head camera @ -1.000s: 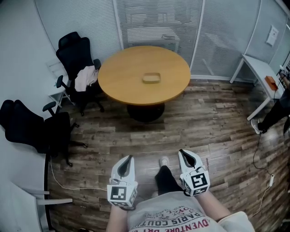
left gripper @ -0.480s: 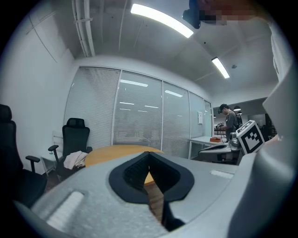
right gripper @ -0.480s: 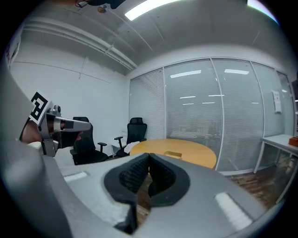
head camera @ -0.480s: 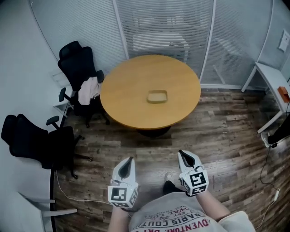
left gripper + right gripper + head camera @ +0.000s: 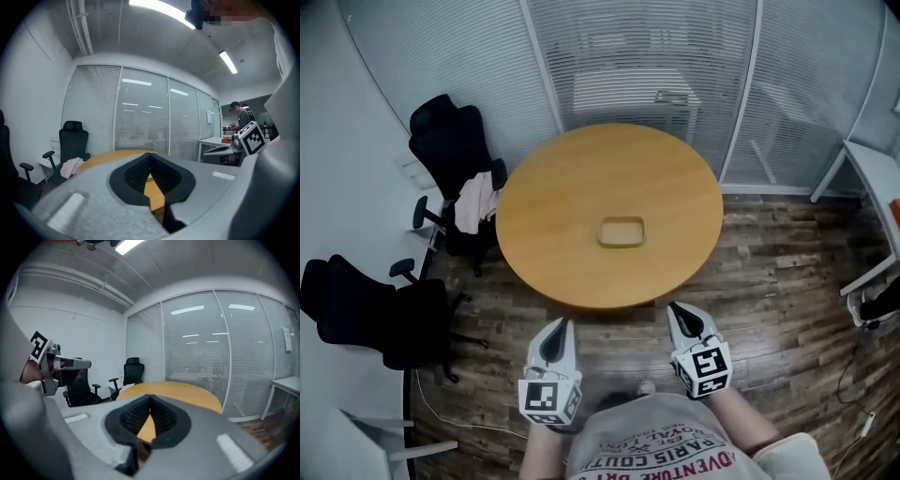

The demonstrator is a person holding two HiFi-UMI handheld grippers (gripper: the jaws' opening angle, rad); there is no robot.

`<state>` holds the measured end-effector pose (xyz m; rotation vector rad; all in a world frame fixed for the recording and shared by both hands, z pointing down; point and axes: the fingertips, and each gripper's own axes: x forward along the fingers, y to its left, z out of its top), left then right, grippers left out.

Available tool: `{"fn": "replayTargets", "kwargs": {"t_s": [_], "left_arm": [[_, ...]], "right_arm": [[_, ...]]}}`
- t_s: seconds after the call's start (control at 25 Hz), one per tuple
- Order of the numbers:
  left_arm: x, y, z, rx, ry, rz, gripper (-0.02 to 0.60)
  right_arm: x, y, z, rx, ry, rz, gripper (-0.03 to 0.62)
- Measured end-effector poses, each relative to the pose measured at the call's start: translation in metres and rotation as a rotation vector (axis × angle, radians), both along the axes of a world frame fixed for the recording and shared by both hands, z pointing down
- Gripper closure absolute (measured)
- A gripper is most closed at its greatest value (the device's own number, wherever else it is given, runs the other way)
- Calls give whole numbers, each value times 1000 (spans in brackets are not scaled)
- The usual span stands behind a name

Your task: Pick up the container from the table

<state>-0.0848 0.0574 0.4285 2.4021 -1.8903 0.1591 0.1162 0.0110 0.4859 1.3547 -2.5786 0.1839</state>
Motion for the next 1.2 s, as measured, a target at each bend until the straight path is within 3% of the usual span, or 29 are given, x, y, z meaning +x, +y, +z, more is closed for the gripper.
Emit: {"fn": "replayTargets", "kwargs": {"t_s": [0.32,0.6,0.84,1.2], "left_arm": [[-1,-67,20,-36,19,10,575],[-8,-165,31,-54,36,100,575],[-22,-260,23,-26,29,190,575],[-40,-349,54,-76,42,320,575]], "right_arm": [[-9,-63,10,-14,31,-18,591],[-19,-143,23,-57,63,46,591],[-36,-217,35,-101,83,104,591],[-59,-298,79,-237,118,173,591]]}}
